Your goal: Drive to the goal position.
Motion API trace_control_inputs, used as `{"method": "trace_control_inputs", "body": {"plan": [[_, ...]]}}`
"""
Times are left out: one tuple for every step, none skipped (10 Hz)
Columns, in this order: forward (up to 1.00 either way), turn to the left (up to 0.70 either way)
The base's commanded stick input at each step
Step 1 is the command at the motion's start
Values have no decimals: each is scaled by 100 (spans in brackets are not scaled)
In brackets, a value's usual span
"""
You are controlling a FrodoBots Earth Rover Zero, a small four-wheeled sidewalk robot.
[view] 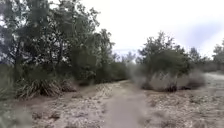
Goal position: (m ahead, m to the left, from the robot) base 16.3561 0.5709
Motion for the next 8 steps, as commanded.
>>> {"method": "trace_control_inputs", "body": {"plan": [[45,0],[45,0],[45,0],[45,0],[45,0],[45,0],[45,0],[45,0]]}}
